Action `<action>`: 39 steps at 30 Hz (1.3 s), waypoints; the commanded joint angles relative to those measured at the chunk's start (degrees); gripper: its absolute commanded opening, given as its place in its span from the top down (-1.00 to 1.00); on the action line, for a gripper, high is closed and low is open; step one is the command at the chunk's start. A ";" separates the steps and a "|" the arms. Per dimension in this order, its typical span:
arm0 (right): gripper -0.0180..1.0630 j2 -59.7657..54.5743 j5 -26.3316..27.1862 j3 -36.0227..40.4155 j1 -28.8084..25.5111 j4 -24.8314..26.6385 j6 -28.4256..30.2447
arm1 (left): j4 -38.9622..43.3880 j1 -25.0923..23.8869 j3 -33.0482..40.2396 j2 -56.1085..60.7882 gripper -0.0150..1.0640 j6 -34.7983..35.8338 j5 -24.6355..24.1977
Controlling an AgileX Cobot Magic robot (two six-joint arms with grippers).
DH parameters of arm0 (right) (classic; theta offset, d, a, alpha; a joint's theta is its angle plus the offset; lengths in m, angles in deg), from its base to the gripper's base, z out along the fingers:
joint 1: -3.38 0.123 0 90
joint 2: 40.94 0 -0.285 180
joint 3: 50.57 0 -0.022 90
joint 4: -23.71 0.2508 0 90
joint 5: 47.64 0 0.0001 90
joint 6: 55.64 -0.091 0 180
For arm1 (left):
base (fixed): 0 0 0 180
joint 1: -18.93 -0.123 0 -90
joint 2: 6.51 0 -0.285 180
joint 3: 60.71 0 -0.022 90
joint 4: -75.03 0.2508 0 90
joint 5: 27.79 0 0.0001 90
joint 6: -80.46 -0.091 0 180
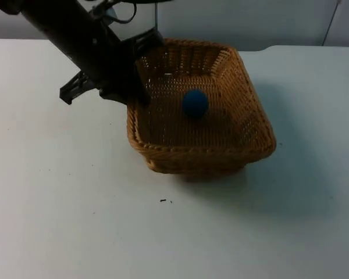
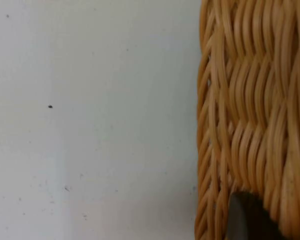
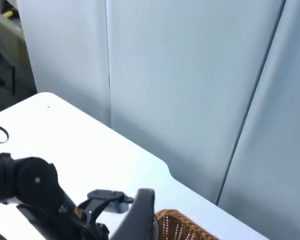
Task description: Pick up the basket with the left hand and place the ball into the basket with the right hand.
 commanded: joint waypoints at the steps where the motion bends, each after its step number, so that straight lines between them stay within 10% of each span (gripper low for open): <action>1: -0.63 0.57 -0.08 -0.35 -0.11 -0.47 0.04 | -1.75 0.05 -0.37 -0.53 0.98 -0.91 0.78; 14: -0.63 0.72 -3.17 -0.35 -0.11 -4.84 0.20 | -0.76 0.15 -0.37 -4.28 0.82 -5.68 1.93; 22: -0.63 0.86 -5.52 -0.35 -0.11 -5.09 0.10 | -0.13 -0.08 -0.37 1.33 -0.98 -6.88 -2.12; 32: -0.63 4.16 -13.63 0.11 -0.11 -7.39 4.87 | 11.14 1.16 -0.37 22.53 -0.97 -9.87 -8.00; 39: -0.63 15.46 -6.80 10.41 -0.11 -5.53 4.46 | 20.68 8.41 -0.27 43.14 -0.97 -10.36 -4.95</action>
